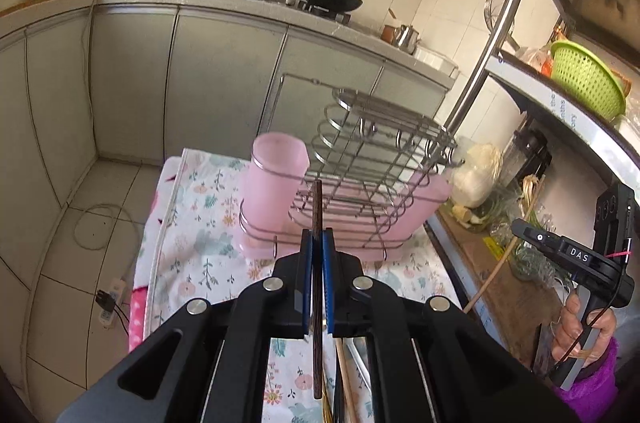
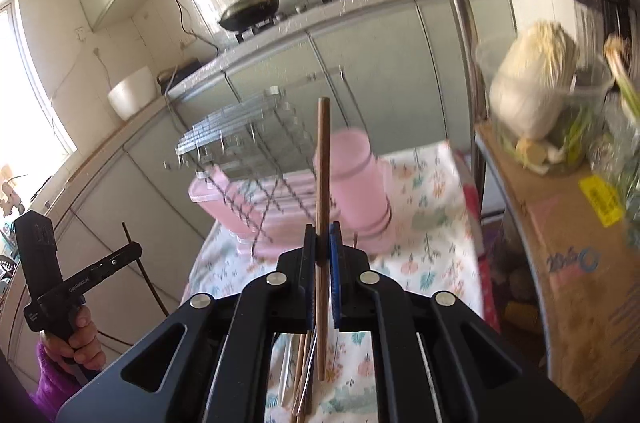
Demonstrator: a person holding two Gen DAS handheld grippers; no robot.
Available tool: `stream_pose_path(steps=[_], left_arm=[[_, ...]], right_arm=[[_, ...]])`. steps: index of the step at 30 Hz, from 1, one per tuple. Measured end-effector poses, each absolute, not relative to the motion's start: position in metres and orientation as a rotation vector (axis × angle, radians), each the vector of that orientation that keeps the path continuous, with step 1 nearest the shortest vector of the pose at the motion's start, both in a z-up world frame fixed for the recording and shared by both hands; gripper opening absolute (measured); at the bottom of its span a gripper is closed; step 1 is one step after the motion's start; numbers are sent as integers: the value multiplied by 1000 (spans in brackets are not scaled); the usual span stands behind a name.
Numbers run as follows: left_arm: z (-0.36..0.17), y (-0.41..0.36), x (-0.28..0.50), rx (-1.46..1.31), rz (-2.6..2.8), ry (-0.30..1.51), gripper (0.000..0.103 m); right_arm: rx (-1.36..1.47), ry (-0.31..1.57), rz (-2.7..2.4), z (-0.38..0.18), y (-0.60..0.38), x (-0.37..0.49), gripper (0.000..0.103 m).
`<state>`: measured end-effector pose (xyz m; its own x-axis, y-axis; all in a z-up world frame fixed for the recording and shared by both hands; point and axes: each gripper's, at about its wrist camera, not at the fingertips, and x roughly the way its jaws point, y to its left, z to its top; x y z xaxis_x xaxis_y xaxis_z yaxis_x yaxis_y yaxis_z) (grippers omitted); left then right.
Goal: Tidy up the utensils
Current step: 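Lift the chopstick in the right tool toward the pink cup while the left tool lifts its chopstick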
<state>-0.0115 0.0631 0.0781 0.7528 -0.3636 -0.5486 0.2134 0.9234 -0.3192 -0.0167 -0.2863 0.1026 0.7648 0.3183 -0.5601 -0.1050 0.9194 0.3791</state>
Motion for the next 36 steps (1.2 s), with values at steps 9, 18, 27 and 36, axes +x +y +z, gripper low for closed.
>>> stream_pose_path(steps=[9, 18, 27, 36], left_arm=[[144, 73, 26, -255, -257, 473, 4], [181, 79, 62, -268, -210, 322, 4], [152, 68, 107, -206, -153, 325, 4], [96, 62, 122, -176, -167, 435, 4]], right_arm=[[294, 484, 185, 174, -297, 15, 7], [258, 374, 130, 204, -297, 60, 7], [210, 409, 97, 174, -279, 105, 7], [191, 535, 91, 127, -271, 123, 7]])
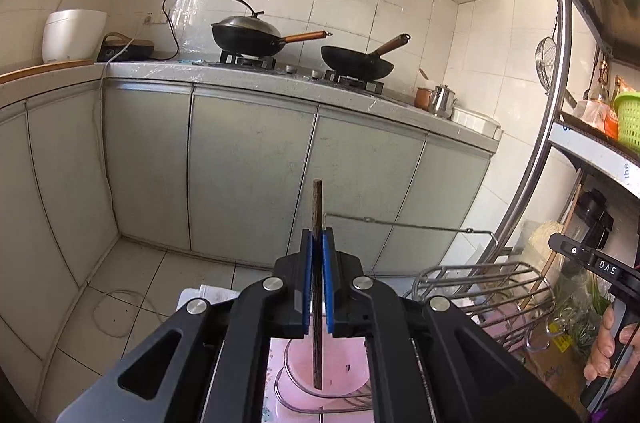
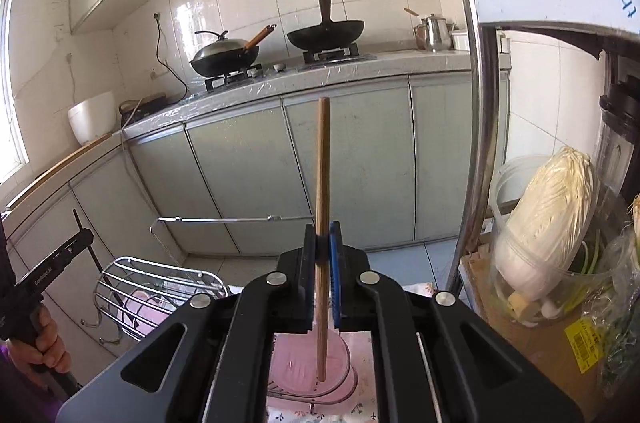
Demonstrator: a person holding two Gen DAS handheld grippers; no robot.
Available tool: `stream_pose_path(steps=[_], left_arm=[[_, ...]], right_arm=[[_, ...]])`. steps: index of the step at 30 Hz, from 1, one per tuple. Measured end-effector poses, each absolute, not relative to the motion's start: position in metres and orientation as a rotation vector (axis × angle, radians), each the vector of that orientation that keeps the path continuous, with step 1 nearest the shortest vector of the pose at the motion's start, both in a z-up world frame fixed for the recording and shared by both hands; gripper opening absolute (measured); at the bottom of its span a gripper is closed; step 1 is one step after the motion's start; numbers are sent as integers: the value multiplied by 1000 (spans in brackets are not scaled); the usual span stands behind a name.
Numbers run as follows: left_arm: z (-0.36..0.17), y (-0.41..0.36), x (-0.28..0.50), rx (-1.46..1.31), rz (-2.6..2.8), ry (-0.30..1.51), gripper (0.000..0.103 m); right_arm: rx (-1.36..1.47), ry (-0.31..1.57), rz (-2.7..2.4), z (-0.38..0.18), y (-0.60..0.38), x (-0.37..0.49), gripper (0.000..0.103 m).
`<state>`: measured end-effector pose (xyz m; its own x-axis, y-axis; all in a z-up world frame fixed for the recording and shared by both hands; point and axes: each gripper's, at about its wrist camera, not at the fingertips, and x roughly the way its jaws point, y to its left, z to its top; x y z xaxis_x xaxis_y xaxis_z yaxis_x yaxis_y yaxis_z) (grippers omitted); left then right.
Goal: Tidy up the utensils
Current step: 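Lift the chopstick in the right tool toward the pink cup while the left tool lifts its chopstick, then lower the right tool's chopstick into the pink cup and open while the left tool releases its chopstick there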
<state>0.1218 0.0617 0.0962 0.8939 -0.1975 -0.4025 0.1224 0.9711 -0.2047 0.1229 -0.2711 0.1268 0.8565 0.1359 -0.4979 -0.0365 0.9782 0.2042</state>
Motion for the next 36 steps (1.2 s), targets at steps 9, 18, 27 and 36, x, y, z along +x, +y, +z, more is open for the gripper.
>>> stream_pose_path(steps=[9, 18, 27, 36], left_arm=[[65, 58, 128, -168, -180, 525, 4], [53, 52, 136, -153, -197, 603, 6], [59, 62, 134, -215, -201, 641, 29], [76, 68, 110, -212, -209, 617, 29]], right_arm=[[228, 646, 95, 95, -272, 128, 7], [237, 673, 82, 88, -274, 127, 7], [271, 701, 97, 91, -282, 123, 37], [273, 682, 113, 101, -286, 97, 46]])
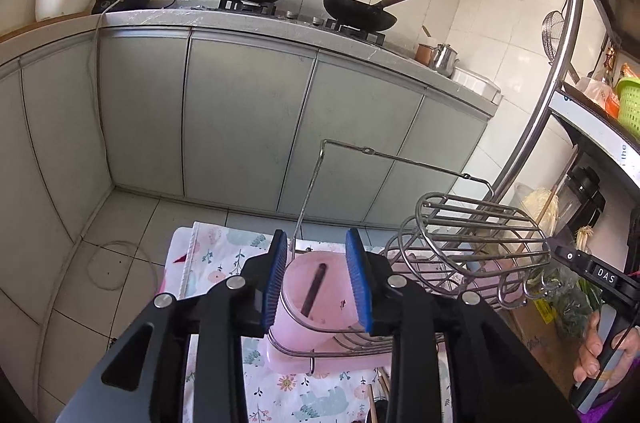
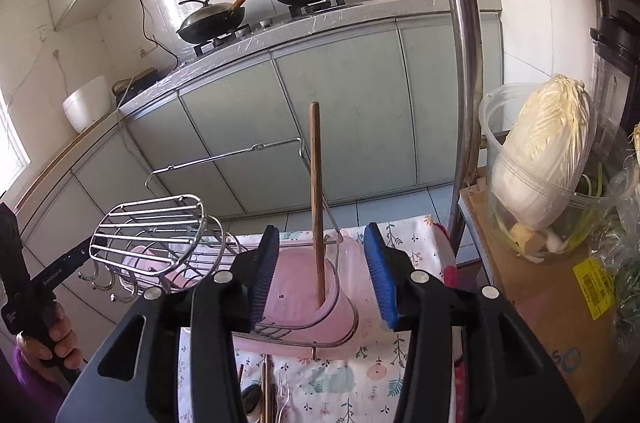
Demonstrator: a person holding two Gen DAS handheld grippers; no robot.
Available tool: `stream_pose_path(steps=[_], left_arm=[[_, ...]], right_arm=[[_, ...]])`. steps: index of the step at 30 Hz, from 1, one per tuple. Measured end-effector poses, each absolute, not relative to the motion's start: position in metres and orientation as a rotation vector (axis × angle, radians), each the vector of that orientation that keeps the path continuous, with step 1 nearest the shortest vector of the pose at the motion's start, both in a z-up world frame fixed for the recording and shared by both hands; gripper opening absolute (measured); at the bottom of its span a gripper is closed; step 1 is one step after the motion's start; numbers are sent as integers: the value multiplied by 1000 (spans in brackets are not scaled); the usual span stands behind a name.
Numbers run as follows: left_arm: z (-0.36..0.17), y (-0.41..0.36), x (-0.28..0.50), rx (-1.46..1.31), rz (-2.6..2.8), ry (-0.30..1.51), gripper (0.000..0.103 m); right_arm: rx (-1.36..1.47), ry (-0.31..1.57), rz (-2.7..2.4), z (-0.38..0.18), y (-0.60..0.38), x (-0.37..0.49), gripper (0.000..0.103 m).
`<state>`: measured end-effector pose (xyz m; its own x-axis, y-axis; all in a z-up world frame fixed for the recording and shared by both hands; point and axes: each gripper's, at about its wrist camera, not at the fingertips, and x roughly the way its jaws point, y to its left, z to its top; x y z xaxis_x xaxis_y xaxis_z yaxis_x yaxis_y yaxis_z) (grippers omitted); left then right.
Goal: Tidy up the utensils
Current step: 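Lower the right tool's chopstick into the pink cup and open while the left tool releases its chopstick there, then return the right tool to the chopsticks and grasp one while the left tool grasps another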
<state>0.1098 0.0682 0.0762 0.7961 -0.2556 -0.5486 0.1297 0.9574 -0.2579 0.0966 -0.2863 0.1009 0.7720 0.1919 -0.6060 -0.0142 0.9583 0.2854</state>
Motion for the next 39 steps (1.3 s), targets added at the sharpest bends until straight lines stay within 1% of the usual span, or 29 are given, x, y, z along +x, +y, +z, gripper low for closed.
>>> stream_pose_path(steps=[8, 16, 21, 25, 31, 39], left_arm=[[83, 77, 76, -230, -220, 609, 29], [70, 72, 38, -206, -264, 655, 29], [46, 60, 28, -213, -318, 747, 29], [17, 45, 29, -212, -341, 845, 29], [-27, 24, 42, -233, -376, 995, 29], [-68, -2, 67, -244, -402, 1156, 29]], right_arm=[[278, 685, 131, 100, -285, 58, 46], [309, 769, 169, 67, -277, 23, 46], [342, 860, 195, 35, -268, 15, 46], [372, 935, 222, 9, -260, 13, 46], [419, 1041, 257, -23, -250, 13, 46], [523, 1136, 321, -51, -244, 21, 45]])
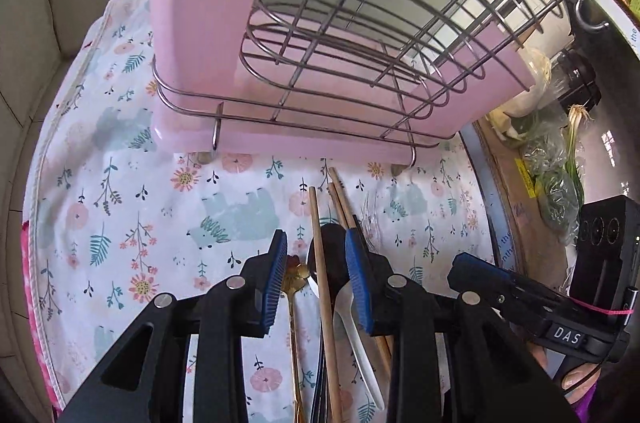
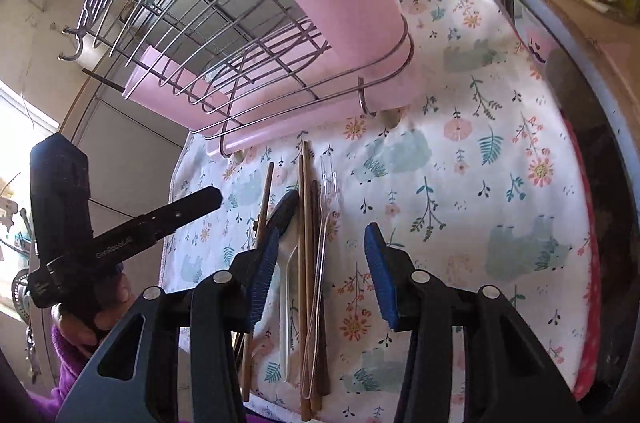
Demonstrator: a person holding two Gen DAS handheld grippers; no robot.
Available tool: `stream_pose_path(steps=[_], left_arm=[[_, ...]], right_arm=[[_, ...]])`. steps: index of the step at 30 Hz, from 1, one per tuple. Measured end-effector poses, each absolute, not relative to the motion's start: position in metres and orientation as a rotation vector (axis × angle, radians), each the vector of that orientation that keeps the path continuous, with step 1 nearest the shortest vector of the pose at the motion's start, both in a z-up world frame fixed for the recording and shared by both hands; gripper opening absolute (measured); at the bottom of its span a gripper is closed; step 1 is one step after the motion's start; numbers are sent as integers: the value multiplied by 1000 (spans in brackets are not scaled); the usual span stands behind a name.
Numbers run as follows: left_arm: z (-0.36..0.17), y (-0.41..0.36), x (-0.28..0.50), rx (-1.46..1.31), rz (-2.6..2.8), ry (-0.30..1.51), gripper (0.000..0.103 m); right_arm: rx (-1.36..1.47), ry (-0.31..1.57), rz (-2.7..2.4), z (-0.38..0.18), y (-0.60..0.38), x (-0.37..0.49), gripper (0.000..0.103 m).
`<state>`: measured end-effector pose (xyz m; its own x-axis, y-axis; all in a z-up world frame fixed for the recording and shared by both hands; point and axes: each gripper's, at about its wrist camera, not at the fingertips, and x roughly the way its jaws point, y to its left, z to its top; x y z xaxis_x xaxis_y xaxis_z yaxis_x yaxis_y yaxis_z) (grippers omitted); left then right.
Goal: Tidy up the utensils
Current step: 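Return the right tool to the chopsticks and grasp one while the left tool grasps another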
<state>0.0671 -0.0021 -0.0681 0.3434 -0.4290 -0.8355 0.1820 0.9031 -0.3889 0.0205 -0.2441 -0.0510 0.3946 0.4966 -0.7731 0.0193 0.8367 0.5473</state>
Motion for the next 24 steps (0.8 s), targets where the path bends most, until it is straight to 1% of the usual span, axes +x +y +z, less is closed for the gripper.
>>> stream_pose_path(steps=[3, 5, 7, 14, 16, 17, 18, 24], left_arm=[[-78, -11, 76, -238, -398, 1195, 29], [-85, -17, 82, -231, -392, 1216, 29], [-90, -22, 87, -222, -389, 1229, 27], [-111, -29, 100, -224, -369, 1285, 24], [-113, -28, 101, -234, -375, 1284, 19], [-114, -29, 101, -237, -385, 1282, 11], [-114, -29, 101, -238, -393, 1280, 6], [-104, -21, 94, -247, -422, 1240, 5]], right_arm=[[582, 1160, 339, -59, -247, 23, 45], [607, 1172, 348, -62, -250, 25, 39], [629, 1183, 358, -65, -250, 27, 36], [649, 1216, 360, -76, -247, 39, 31], [658, 1223, 365, -80, -246, 43, 31], [665, 1229, 370, -82, -245, 45, 31], [672, 1236, 373, -85, -244, 48, 31], [687, 1274, 358, -100, -236, 62, 31]])
